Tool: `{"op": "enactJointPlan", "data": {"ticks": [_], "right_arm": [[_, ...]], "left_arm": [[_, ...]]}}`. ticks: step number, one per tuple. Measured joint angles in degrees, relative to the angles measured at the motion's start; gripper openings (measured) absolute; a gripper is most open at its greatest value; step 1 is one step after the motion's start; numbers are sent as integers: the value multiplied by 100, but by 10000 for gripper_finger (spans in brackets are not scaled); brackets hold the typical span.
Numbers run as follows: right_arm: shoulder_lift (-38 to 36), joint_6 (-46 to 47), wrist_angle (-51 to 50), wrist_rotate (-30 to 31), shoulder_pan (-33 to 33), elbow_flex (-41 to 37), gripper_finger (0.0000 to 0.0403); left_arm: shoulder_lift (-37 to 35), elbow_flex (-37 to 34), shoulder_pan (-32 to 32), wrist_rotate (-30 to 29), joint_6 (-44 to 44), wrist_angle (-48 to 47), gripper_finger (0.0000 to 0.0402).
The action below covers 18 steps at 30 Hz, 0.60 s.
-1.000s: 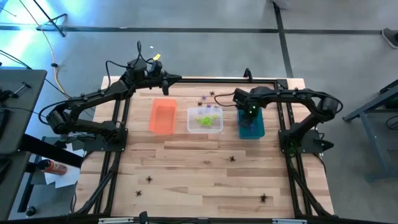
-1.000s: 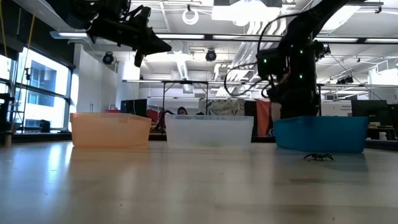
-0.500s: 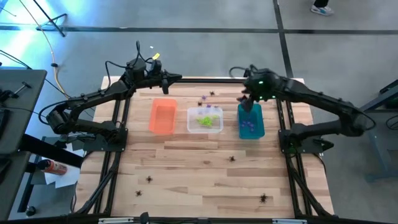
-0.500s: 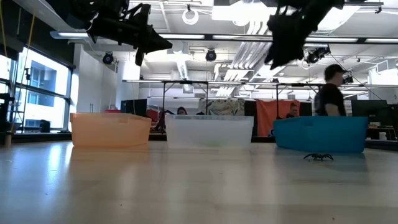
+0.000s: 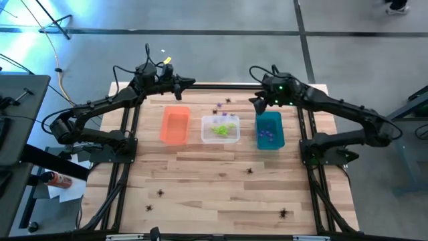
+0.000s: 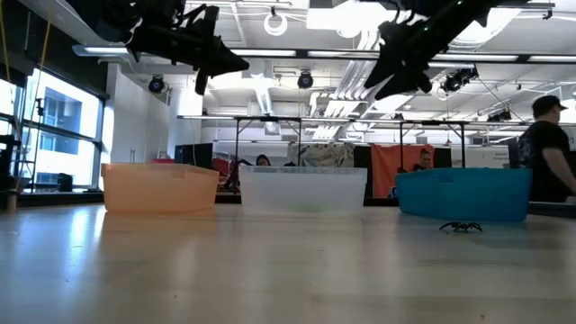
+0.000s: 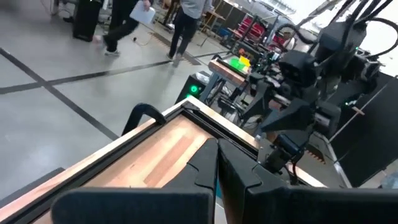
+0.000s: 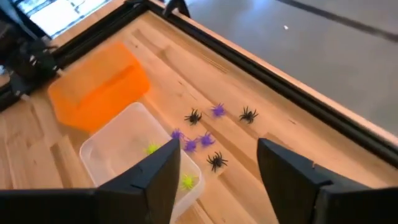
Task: Sort Halloween decoration
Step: Put the purple spider toy into the blue bin
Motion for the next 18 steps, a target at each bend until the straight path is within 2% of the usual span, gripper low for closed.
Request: {"op": "enactJointPlan", "data": {"ticks": [4, 8, 9, 13, 18], "right_arm": [[432, 475, 448, 162, 2, 0, 145], [1131, 1007, 890, 106, -36, 105, 26], [1359, 1071, 892, 76, -37, 217, 15], [2447, 1259, 689, 15, -108, 945, 18], [3882, 1433, 445, -928, -391, 2056, 6]], "left_arm": [[54, 0, 8, -3, -38, -244, 1], [185, 0, 188, 0, -38, -465, 1], [195, 0, 269, 27, -38, -474, 1], [192, 0, 602, 303, 36, -487, 1], [192, 0, 982, 761, 348, -484, 1]]}}
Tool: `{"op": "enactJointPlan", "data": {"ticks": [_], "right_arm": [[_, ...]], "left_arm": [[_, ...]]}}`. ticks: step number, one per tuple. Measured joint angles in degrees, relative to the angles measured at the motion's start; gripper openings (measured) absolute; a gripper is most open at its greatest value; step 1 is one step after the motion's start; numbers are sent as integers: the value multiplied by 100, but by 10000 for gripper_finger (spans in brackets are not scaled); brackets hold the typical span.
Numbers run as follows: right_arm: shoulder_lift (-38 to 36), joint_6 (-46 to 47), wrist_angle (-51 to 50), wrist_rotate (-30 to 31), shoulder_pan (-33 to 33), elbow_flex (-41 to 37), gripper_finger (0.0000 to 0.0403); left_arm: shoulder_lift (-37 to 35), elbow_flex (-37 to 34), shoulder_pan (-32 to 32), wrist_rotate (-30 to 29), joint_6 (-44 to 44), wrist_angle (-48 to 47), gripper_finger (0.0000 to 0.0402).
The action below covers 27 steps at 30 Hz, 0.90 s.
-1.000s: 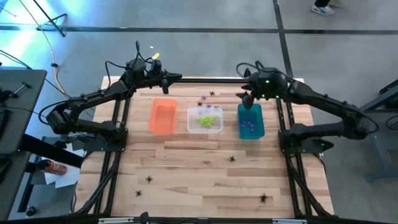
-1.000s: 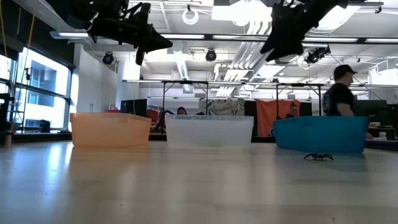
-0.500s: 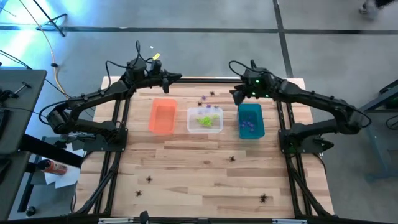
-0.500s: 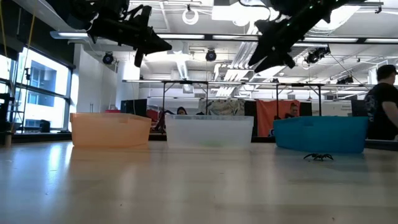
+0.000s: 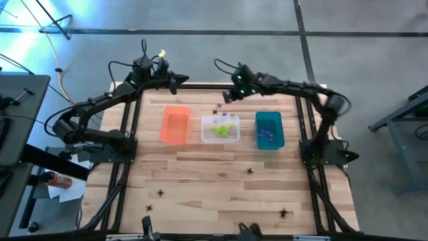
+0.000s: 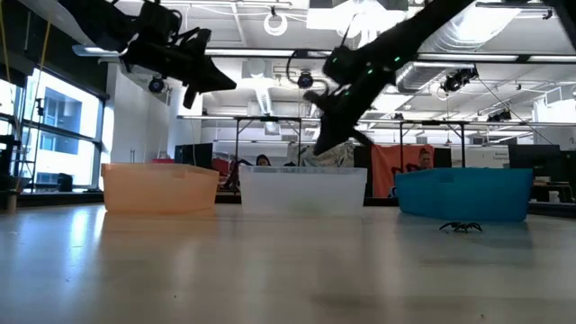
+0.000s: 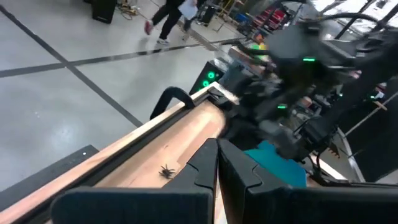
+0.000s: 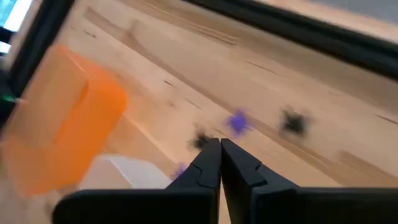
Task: Sort Halloween decoration
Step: Put the purple spider toy into the blue bin
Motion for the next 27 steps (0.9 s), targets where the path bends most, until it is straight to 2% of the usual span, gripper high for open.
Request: {"op": "enactJointPlan", "data": {"ticks": [4, 7, 12, 18, 23, 27], "right_arm": [[893, 205, -384, -633, -147, 922, 25], [1456, 303, -831, -599, -184, 1543, 49], [2238, 549, -1750, -585, -170, 2317, 115], [2804, 441, -2313, -385, -160, 3093, 182], [3198, 493, -2843, -584, -147, 3569, 188], [3246, 579, -2875, -516, -135, 3608, 176]], "left_arm": [[0, 0, 183, 297, -23, 3, 1], [0, 0, 241, 434, -28, 1, 1], [0, 0, 238, 446, -30, -1, 1], [0, 0, 234, 449, -87, -3, 1], [1, 0, 234, 629, -88, -5, 1], [0, 0, 230, 746, -87, -41, 1]]}}
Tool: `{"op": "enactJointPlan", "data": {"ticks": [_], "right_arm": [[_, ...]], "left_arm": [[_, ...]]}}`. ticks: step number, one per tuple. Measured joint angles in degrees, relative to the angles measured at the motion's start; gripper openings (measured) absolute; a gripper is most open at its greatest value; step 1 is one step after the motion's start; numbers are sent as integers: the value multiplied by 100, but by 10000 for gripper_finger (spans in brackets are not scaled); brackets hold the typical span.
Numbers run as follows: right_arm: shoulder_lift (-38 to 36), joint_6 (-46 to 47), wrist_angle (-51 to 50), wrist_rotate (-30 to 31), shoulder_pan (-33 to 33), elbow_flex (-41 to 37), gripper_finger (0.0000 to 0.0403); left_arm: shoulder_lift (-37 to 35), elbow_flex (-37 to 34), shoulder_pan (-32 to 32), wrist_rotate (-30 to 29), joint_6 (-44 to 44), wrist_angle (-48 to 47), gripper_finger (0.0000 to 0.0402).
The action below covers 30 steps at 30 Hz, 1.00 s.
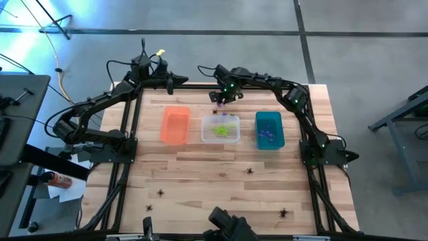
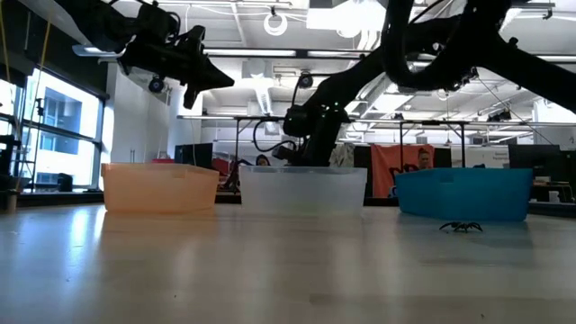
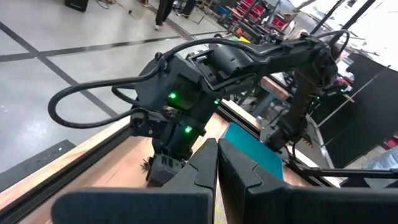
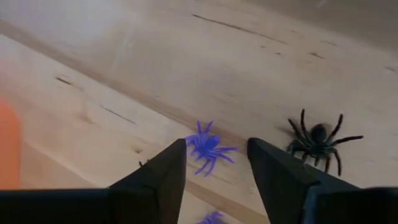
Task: Sort Halloween decoration
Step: Put the purple spider toy into the blue bin
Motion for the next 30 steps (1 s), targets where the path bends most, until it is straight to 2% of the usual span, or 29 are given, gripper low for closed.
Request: {"op": "enactJointPlan", "data": {"ticks": [5, 13, 18, 25, 30], "right_arm": [[2, -123, -44, 62, 14, -8, 133], [19, -700, -67, 83, 89, 63, 9], [-173, -1010, -212, 116, 42, 73, 2], [-839, -1478, -245, 236, -139, 80, 1], [-1468, -2151, -309, 295, -179, 70, 0]], "left_arm": [[0, 0, 0, -2, 74, -145, 1], [0, 0, 3, -5, 154, -163, 1], [0, 0, 4, -9, 157, -161, 1], [0, 0, 9, -16, 153, -160, 1], [0, 0, 11, -16, 153, -158, 1]]}}
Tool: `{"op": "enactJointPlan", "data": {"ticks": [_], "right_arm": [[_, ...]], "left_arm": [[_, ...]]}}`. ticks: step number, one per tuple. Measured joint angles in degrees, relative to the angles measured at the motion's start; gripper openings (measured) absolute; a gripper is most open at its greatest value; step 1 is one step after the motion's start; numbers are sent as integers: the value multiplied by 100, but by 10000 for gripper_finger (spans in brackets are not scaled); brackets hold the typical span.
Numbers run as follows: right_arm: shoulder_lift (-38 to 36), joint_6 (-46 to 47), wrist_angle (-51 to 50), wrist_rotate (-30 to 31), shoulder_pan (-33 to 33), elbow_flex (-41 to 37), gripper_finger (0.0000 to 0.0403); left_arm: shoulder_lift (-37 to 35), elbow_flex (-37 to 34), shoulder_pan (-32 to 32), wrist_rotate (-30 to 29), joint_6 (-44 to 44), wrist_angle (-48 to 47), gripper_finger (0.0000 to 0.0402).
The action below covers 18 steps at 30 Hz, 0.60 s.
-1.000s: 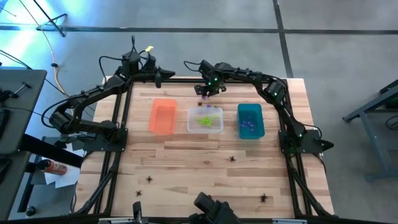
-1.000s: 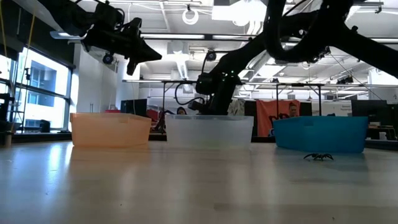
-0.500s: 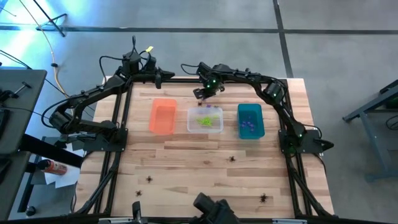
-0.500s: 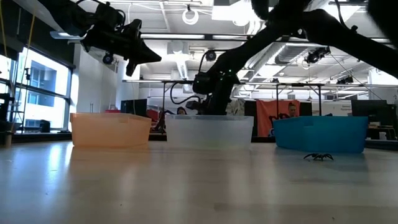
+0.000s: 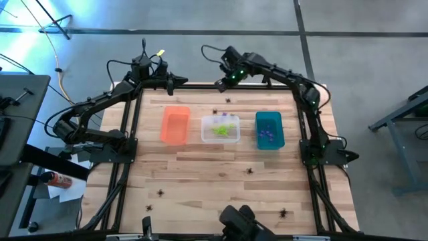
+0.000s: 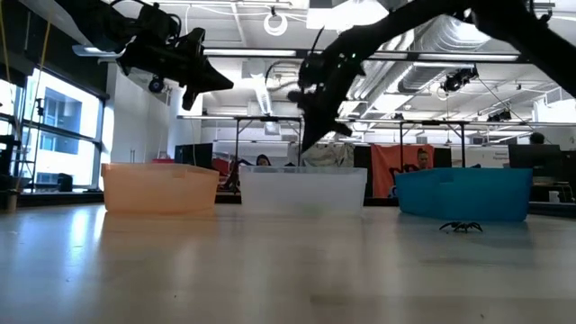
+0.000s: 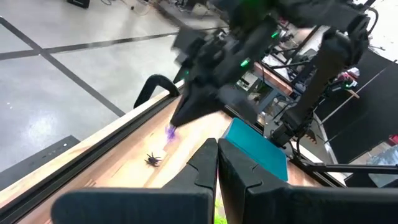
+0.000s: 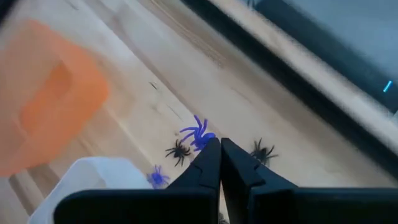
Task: Sort Halloween decoration
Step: Put the purple spider toy into the blue bin
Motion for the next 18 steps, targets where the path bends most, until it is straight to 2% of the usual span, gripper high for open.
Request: {"op": "enactJointPlan", "data": {"ticks": [5, 8, 13, 18], "right_arm": [[-691, -513, 199, 136, -4, -334, 0], [-1276, -735, 557, 131, -6, -977, 0], [-2656, -669, 1644, 36, -45, -2747, 0], [-4274, -656, 3236, -433, 0, -4545, 0]], "left_arm": [[0, 0, -6, 0, 28, 39, 1], [0, 0, -42, -2, 270, 87, 1], [0, 0, -269, -22, 633, 535, 0], [0, 4, -821, -22, 654, 1225, 0]]}}
